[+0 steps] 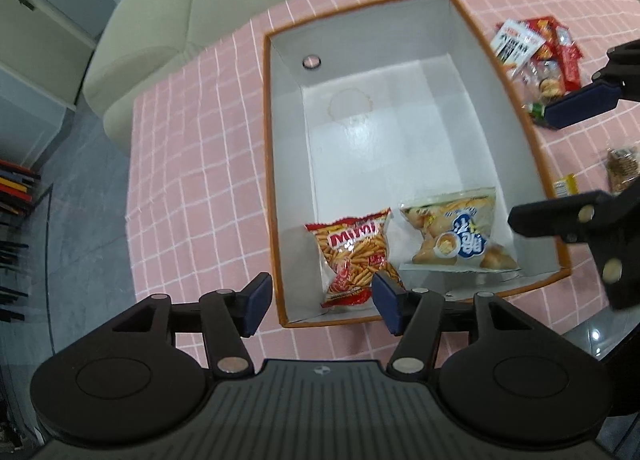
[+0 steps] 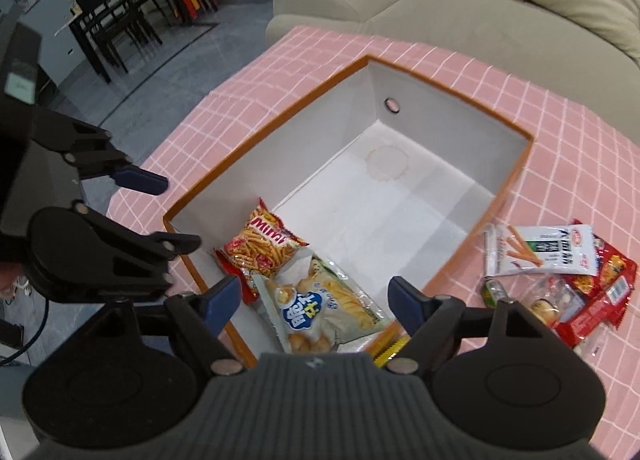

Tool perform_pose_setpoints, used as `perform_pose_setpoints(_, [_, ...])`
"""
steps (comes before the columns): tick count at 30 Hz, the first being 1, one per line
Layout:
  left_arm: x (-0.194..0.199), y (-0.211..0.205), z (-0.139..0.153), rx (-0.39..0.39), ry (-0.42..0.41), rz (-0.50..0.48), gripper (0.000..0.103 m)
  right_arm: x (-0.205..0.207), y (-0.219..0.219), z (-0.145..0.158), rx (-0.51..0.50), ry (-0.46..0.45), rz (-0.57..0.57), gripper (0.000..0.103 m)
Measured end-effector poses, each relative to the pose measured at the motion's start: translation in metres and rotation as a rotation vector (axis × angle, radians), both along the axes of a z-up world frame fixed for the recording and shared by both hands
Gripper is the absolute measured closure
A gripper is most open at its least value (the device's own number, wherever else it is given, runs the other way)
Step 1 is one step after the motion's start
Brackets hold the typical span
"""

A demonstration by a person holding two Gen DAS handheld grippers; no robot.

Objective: Organize snacks
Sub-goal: 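Withdraw both tools from the box back toward the remaining snacks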

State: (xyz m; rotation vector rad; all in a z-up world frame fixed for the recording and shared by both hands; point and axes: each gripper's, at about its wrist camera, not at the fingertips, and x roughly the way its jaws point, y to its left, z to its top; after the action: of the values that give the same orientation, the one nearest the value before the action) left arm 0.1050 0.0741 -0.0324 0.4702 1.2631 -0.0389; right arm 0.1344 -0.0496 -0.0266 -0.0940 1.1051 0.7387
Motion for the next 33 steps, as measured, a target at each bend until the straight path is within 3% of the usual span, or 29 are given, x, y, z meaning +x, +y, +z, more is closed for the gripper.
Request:
perform_pose_setpoints(5, [-0.011, -0.012, 0.027, -0.047, -0.081, -0.023, 0.031, -0.011, -0.028, 0.012, 0.04, -0.048, -0.072, 0.021])
perform_pose_setpoints(10, [-0.027, -0.038, 0.043, -0.106, -0.179, -0.073, 0.03, -0.034, -0.064, 0.021, 0.057, -0.193, -0.148, 0.018])
perform_pose_setpoints(18, [-0.05, -0.092, 0.057, -0.257, -0.293, -0.15, 0.03, -0.064, -0.121, 0.02, 0.073, -0.298, -0.232, 0.016])
perform_pose_setpoints(25, [-0.063, -0.123, 0.04, -0.4, -0.343, -0.153, 0.031, -0.086, -0.166, 0.007, 0.01, -0.337, -0.339, 0.017])
perform_pose_setpoints(28, [-0.066, -0.134, 0.031, -0.435, -0.326, -0.149, 0.031, -0.093, -0.181, -0.008, -0.019, -0.337, -0.37, 0.017])
perform_pose_setpoints(33, [-0.073, -0.154, 0.008, -0.463, -0.286, -0.061, 0.032, -0.106, -0.201, -0.034, -0.06, -0.295, -0.429, 0.017])
